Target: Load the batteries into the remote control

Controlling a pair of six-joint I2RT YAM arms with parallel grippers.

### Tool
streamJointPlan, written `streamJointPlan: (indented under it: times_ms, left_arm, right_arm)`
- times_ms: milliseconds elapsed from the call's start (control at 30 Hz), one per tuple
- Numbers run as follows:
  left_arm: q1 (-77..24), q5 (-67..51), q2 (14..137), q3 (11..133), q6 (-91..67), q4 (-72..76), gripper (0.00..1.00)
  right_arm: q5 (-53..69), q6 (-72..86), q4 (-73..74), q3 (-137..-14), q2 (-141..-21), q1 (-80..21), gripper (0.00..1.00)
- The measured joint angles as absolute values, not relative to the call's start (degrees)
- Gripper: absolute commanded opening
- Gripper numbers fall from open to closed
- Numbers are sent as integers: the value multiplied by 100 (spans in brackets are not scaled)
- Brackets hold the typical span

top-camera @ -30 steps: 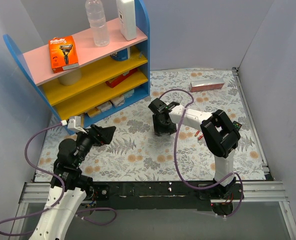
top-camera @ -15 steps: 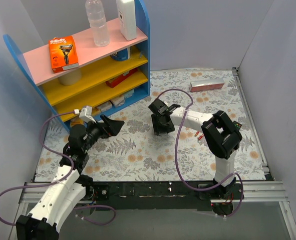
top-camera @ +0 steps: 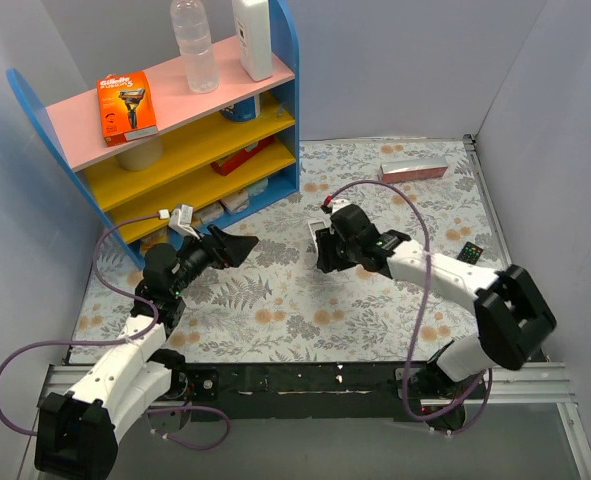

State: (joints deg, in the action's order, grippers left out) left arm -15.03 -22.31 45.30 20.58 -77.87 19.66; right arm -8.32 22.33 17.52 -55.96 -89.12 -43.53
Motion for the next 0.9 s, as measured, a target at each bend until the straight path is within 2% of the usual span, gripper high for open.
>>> streamJointPlan:
  times_ms: [100,167,300,533,900]
  left_arm:
    - [-1503,-2502,4777,2062,-7780,2383,98]
    - [-1503,-2689,4974,2082,-7782,2596,98]
    - [-1505,-3083,5402,2226,-7848,3098,98]
    - [-1514,-3612,6143,2598,-8569,4515,98]
    - [-1514,-3806,7159,2591,-10337,7046,98]
  right_arm:
    - [-327,1938,1258,-5336,-8042,-4353,36]
    - [51,1787,888,-5181,-7577,-4353,31]
    - [875,1568,309,-5033,-6928,-4353,30]
    - [2071,1699,-561,-4912,-6689,-4353,30]
    - [2923,2115,-1208,-4810,-6685,-4353,30]
